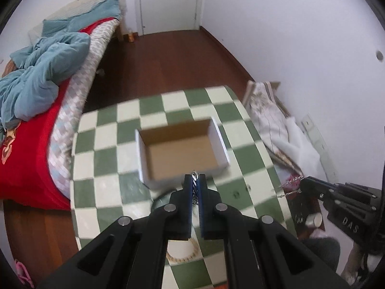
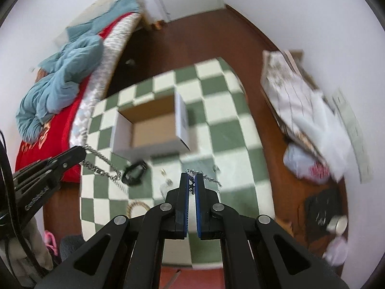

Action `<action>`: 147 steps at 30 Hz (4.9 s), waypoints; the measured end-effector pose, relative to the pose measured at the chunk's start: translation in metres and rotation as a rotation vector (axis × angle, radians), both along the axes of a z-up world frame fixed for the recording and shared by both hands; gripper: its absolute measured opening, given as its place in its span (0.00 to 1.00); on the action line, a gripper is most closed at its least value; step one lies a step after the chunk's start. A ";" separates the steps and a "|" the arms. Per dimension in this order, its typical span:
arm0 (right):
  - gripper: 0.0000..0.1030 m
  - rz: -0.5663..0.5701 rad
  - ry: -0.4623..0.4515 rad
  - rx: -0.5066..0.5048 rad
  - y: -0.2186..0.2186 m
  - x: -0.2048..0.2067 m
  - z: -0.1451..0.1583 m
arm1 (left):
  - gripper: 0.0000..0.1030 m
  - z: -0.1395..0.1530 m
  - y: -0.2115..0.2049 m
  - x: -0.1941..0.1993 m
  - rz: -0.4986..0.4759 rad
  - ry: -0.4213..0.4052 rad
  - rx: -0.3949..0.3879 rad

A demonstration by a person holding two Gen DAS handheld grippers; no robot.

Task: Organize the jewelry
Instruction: 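Carry both held bracelets over the white box and open both tools to drop them, then withdraw both tools from the box toward the remaining jewelry, then grasp the silver pendant chain with the left tool while the right tool grasps a black ring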

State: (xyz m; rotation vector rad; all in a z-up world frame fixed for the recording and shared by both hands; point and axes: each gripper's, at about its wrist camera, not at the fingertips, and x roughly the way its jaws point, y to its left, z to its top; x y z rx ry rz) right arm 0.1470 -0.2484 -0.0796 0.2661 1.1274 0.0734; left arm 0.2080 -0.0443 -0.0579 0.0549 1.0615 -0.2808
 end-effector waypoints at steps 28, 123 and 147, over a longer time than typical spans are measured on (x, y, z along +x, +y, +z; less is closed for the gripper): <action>0.48 0.147 0.228 -0.116 0.090 0.217 -0.102 | 0.31 -0.106 0.052 0.166 0.208 0.259 0.005; 0.60 -0.146 0.178 0.011 -0.043 0.009 -0.169 | 0.07 -0.206 -0.054 -0.002 0.025 0.212 0.155; 0.20 0.048 0.116 -0.206 0.044 0.053 -0.190 | 0.07 -0.206 -0.011 -0.010 0.096 0.216 0.137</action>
